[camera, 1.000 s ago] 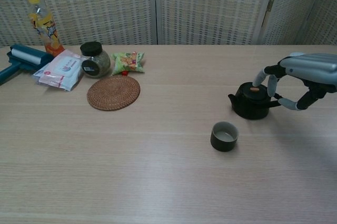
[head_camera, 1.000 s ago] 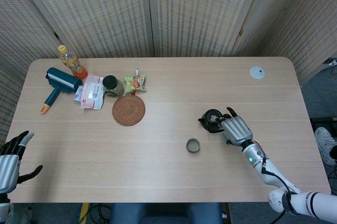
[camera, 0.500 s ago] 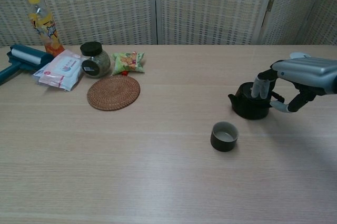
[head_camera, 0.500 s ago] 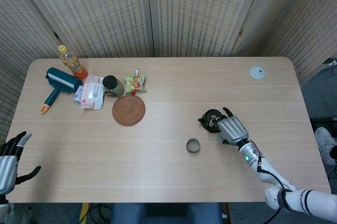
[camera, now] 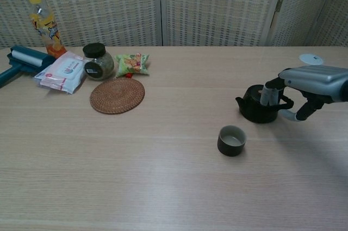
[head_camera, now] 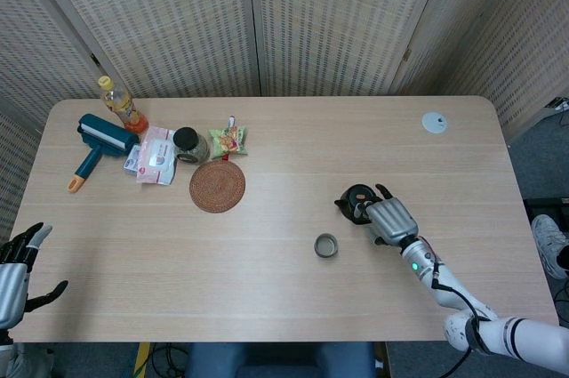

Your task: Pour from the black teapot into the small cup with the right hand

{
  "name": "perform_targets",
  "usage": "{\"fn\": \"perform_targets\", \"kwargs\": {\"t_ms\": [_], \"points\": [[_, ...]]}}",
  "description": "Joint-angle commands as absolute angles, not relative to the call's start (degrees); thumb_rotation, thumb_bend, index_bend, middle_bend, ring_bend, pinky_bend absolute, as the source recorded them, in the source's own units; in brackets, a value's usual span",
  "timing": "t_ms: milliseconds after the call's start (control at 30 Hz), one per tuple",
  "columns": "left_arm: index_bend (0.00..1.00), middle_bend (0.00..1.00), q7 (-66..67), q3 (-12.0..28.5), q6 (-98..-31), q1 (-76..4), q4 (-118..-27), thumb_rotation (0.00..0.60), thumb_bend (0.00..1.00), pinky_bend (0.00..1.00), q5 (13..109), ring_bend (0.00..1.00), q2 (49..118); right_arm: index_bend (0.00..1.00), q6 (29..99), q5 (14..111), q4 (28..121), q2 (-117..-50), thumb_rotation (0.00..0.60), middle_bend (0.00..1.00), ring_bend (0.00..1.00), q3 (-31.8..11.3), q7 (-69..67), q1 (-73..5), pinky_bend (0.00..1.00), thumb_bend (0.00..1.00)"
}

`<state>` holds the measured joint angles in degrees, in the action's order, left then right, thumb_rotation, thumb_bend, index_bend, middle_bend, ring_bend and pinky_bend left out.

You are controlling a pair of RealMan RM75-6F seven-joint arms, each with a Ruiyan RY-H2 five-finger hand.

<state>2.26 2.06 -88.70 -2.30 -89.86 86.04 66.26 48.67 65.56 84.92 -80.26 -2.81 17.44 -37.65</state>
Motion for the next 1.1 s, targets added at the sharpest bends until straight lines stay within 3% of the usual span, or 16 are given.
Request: {"fn": "perform_targets", "kwargs": {"t_ms": [33,733,900,1100], "points": [[0.12,0.09,2.20,2.06,-88.71,-2.24,-89.77,0.600,0.19,0.17,86.00,0.14,66.28,0.36,48.36,65.42,84.70,-80.39,0.600,0.39,0.28,-2.61,17.65,-37.70,0.00,0.47],[0.12,0.09,2.07,2.05,-88.49,-2.01,-89.42,0.600,0.19,0.17,85.80,0.14,66.40,0.39,46.69,64.23,83.72,-81.42,0.600,0.42,0.29,-1.19,19.36,-37.63,0.00,0.47],[0.12,0.09,1.93,2.10,-88.62,-1.89,-89.35,0.600,0.19,0.17,85.75,0.14,66.35,0.42,46.13,63.61,83.44,-81.83,0.600,0.45,0.35,-1.39,19.24,-37.85,0.00,0.48],[0.12,0.09,2.04,2.13,-88.74,-1.77,-89.46,0.600,0.19,0.17,85.73,0.14,66.21,0.56,45.27,62.77,82.68,-82.35,0.600,0.59,0.51,-2.09,19.25,-38.65,0.00,0.48]]}}
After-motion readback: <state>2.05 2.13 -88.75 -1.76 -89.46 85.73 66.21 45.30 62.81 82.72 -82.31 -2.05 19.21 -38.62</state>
